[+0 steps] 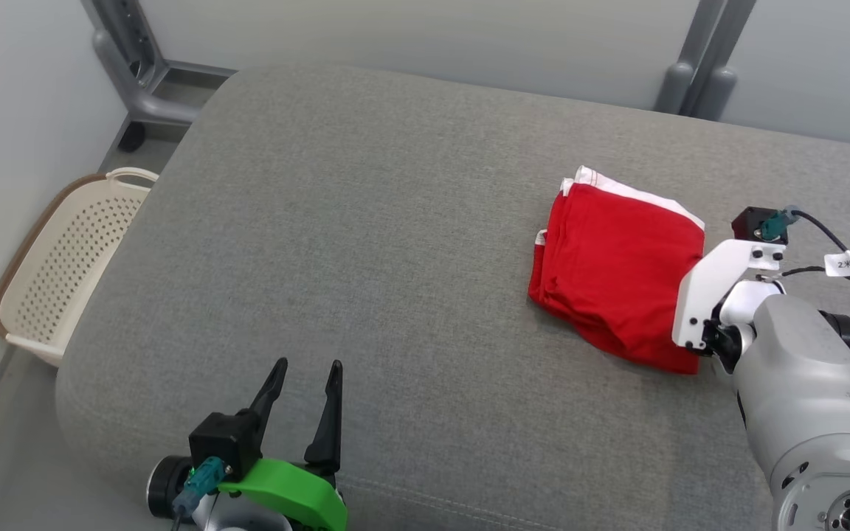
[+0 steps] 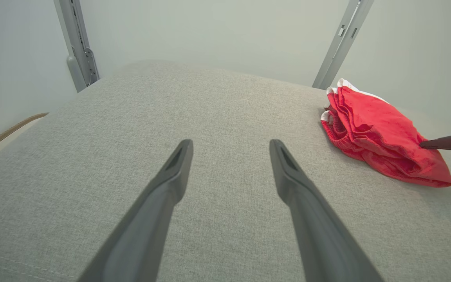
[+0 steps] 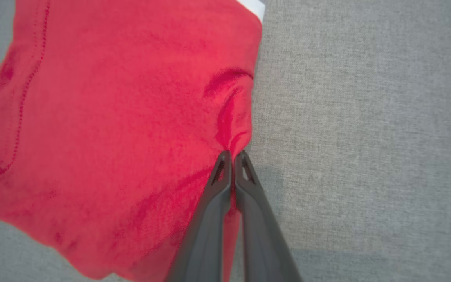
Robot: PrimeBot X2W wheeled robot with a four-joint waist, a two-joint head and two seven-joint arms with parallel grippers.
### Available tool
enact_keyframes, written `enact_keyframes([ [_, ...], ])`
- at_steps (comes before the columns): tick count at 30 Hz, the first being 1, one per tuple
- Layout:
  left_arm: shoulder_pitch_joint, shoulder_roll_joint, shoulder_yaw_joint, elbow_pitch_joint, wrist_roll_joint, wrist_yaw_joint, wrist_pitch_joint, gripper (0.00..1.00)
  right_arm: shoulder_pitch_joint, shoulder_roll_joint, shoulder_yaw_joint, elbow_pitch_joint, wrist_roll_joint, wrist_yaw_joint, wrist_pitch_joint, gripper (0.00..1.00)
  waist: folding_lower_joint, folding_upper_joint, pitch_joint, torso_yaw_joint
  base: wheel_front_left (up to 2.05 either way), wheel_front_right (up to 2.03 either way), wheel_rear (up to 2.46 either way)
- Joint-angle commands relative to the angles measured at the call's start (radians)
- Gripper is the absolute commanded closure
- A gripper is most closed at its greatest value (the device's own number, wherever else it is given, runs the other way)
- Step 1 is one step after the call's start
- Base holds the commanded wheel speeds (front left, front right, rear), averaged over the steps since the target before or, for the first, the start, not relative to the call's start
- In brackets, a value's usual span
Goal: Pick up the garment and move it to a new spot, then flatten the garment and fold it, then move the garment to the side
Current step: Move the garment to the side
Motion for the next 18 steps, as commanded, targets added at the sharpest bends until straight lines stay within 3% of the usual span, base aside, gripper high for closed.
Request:
enact_keyframes([
  [1,0.016,0.005,-0.002,0.001,-0.007,0.005,0.001,0.0,-0.005,-0.005,0.024,0.013,-0.013,-0.002,0.002,1.0,0.0,0.0,-0.046,-0.062,0.0,0.0,0.0],
  [10,0.042,0.002,0.0,-0.008,-0.018,0.015,-0.007,0.0,-0.035,-0.017,0.161,0.031,-0.063,-0.002,0.009,1.0,0.0,0.0,-0.09,-0.216,0.0,0.0,0.0],
  [18,0.021,-0.003,0.005,-0.013,-0.021,0.016,-0.015,0.0,-0.092,-0.063,0.263,0.039,-0.076,-0.002,0.005,1.0,0.0,0.0,-0.066,-0.313,0.0,0.0,0.0],
])
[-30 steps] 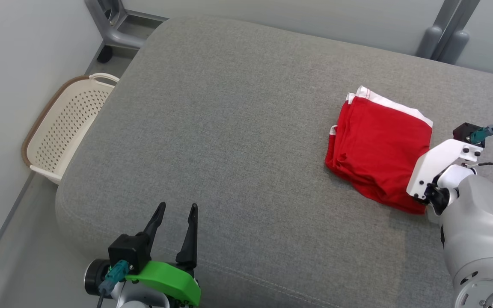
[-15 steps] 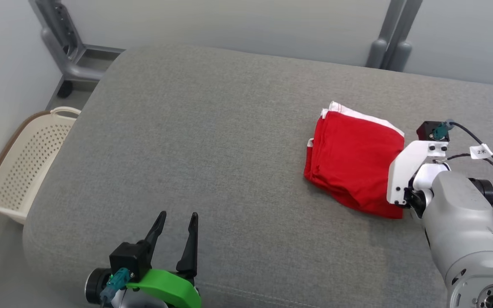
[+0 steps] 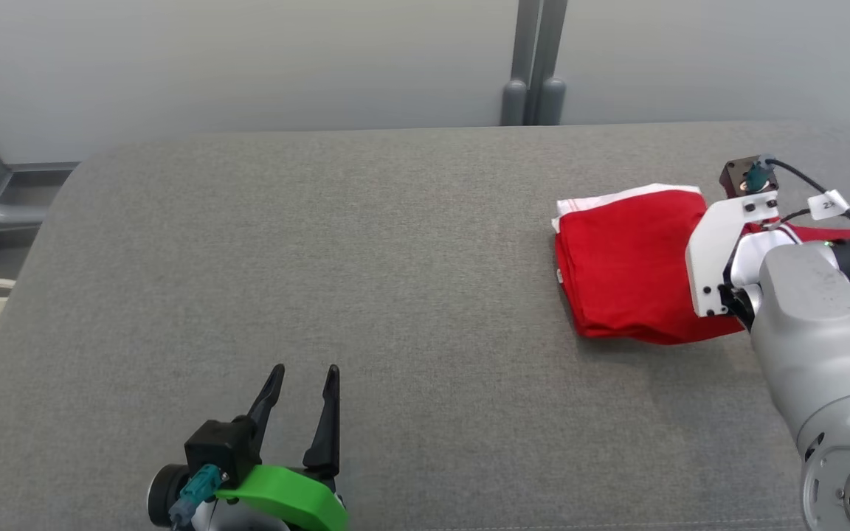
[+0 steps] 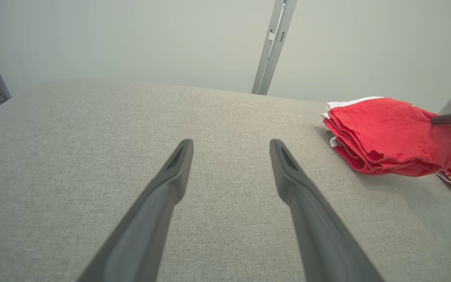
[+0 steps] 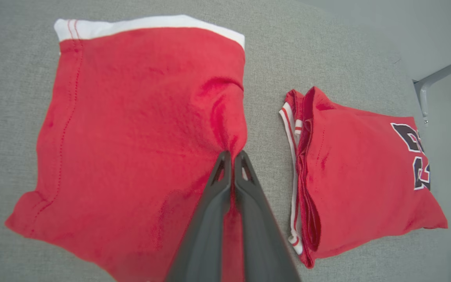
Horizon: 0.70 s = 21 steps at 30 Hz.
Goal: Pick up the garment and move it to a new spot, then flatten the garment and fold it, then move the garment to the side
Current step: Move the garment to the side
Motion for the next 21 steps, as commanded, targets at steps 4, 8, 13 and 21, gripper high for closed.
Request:
enact_keyframes([
  [4,-0.026,-0.006,-0.002,0.005,0.0,-0.007,-0.009,0.0,-0.039,-0.044,0.067,0.006,-0.021,-0.002,0.006,1.0,0.0,-0.0001,0.021,-0.088,0.0,0.0,0.0],
  [8,-0.041,-0.009,-0.008,0.012,0.005,-0.011,-0.011,0.0,-0.073,-0.083,0.125,0.008,-0.023,-0.002,0.01,1.0,0.0,-0.0001,0.042,-0.106,0.0,0.0,0.0],
  [13,-0.06,-0.005,-0.011,0.02,0.007,-0.018,-0.015,0.0,-0.105,-0.125,0.197,0.011,-0.002,-0.002,0.003,1.0,0.0,-0.0001,0.069,-0.11,0.0,0.0,0.0],
  [21,-0.074,0.007,-0.012,0.029,0.002,-0.022,-0.014,0.0,-0.129,-0.189,0.293,0.012,0.023,-0.002,0.007,1.0,0.0,-0.0001,0.083,-0.096,0.0,0.0,0.0],
])
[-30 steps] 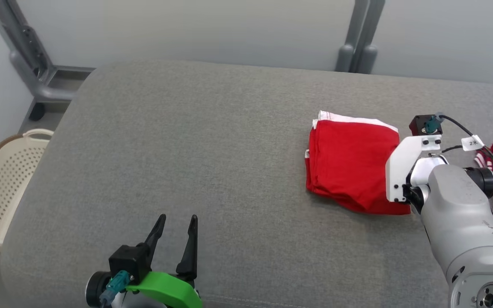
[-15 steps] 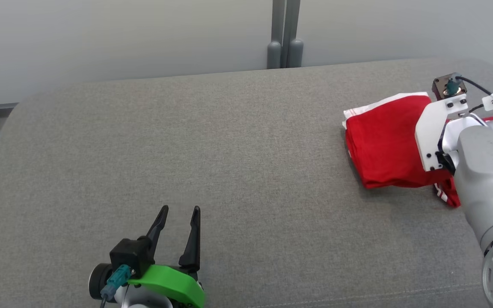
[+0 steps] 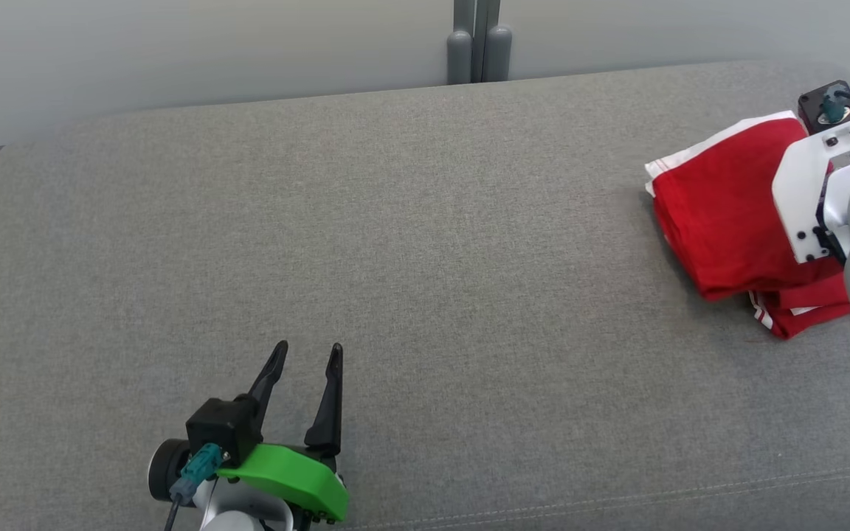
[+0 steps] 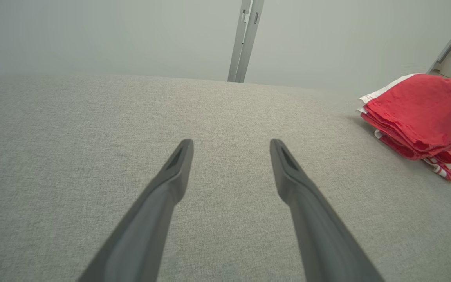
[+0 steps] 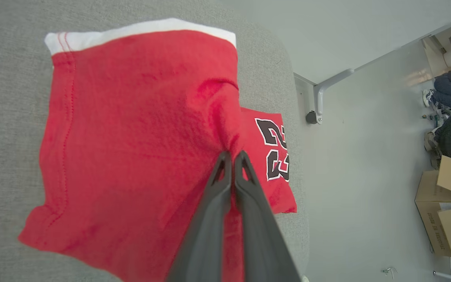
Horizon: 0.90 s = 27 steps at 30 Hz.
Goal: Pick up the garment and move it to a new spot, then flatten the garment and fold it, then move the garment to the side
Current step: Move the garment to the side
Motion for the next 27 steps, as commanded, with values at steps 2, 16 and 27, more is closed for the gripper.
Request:
enact_keyframes([
  [2,-0.016,0.009,-0.003,0.003,0.001,-0.001,0.0,0.0,-0.01,-0.04,0.029,0.001,0.014,-0.002,0.014,1.0,0.0,0.0,0.003,0.011,0.0,0.0,0.0],
  [16,-0.03,0.033,-0.021,-0.024,0.016,0.007,0.028,0.0,0.071,-0.213,0.019,-0.046,0.069,-0.002,0.017,1.0,0.0,0.0,0.055,0.064,0.0,0.0,0.0],
  [27,-0.048,0.062,-0.037,-0.061,0.03,0.009,0.059,0.0,0.226,-0.203,-0.176,-0.276,0.002,-0.002,0.054,0.0,0.0,0.0,0.12,0.107,0.0,0.0,0.0],
])
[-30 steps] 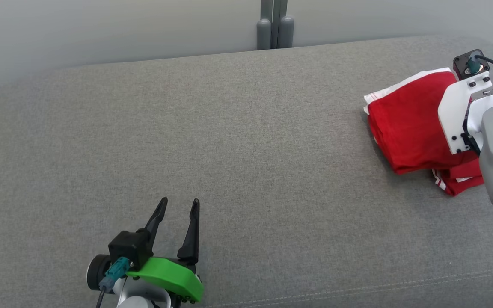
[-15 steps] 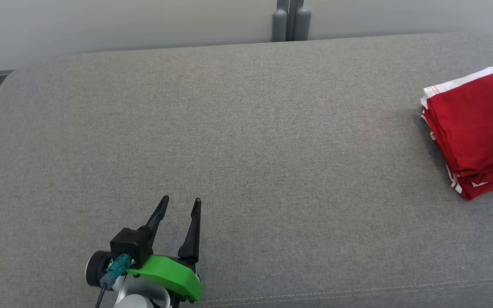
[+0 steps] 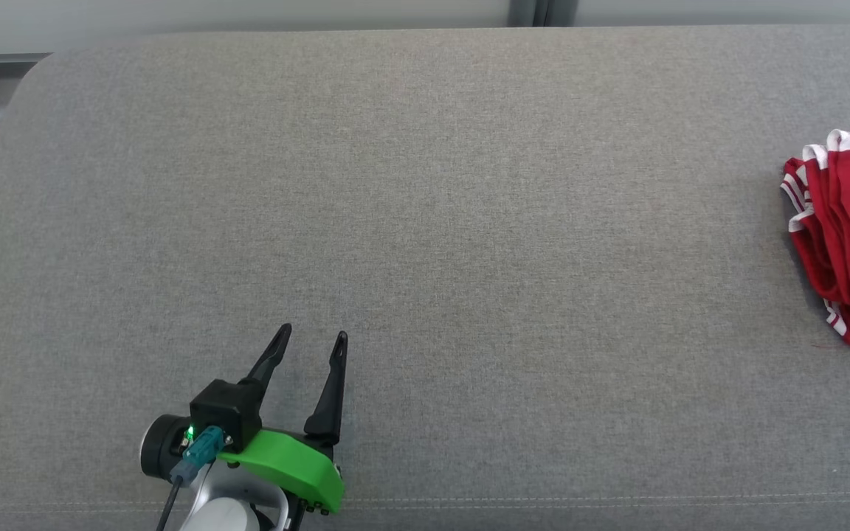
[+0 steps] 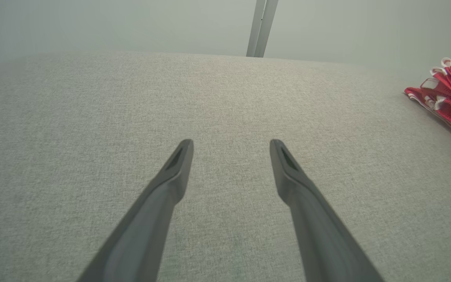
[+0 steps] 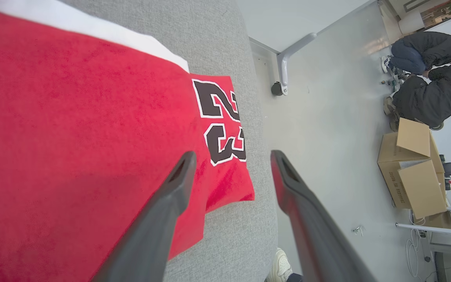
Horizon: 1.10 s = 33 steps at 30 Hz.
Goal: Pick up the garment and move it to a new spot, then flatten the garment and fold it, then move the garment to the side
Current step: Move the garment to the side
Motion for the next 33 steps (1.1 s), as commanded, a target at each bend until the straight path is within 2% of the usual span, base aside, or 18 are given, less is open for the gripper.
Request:
enact_keyframes([
  [1,-0.019,0.008,-0.001,-0.003,0.004,0.003,0.002,0.0,0.025,0.012,-0.016,-0.028,-0.022,-0.002,0.009,0.0,0.0,-0.0001,0.012,0.012,0.0,0.0,0.0],
  [9,-0.022,0.005,0.001,0.0,0.001,0.016,-0.01,0.0,0.082,0.11,-0.047,-0.193,-0.077,-0.002,-0.079,0.0,0.0,-0.0001,-0.014,-0.004,0.0,0.0,0.0],
  [14,-0.021,0.007,0.023,0.011,-0.013,0.026,-0.031,0.0,0.108,0.167,-0.046,-0.236,-0.03,-0.002,-0.17,0.0,0.0,-0.0001,-0.056,-0.014,0.0,0.0,0.0],
  [18,0.002,0.003,0.065,0.031,-0.041,0.049,-0.047,0.0,0.135,0.226,-0.018,-0.259,0.046,-0.002,-0.293,0.0,0.0,-0.0001,-0.099,-0.02,0.0,0.0,0.0],
  [23,0.039,-0.013,0.137,0.055,-0.116,0.069,-0.056,0.0,0.192,0.267,0.048,-0.262,0.157,-0.002,-0.425,0.0,0.0,-0.0001,-0.15,-0.027,0.0,0.0,0.0],
  [26,0.054,-0.014,0.175,0.077,-0.156,0.082,-0.056,0.0,0.23,0.297,0.091,-0.275,0.233,-0.002,-0.478,0.0,0.0,-0.0001,-0.179,-0.025,0.0,0.0,0.0],
  [28,0.068,-0.018,0.2,0.088,-0.19,0.072,-0.055,0.0,0.268,0.321,0.136,-0.297,0.308,-0.002,-0.515,0.0,0.0,-0.0001,-0.2,-0.024,0.0,0.0,0.0],
  [33,0.067,-0.009,0.226,0.111,-0.205,0.088,-0.056,0.0,0.324,0.354,0.192,-0.339,0.384,-0.002,-0.543,0.0,0.0,-0.0001,-0.213,-0.02,0.0,0.0,0.0],
])
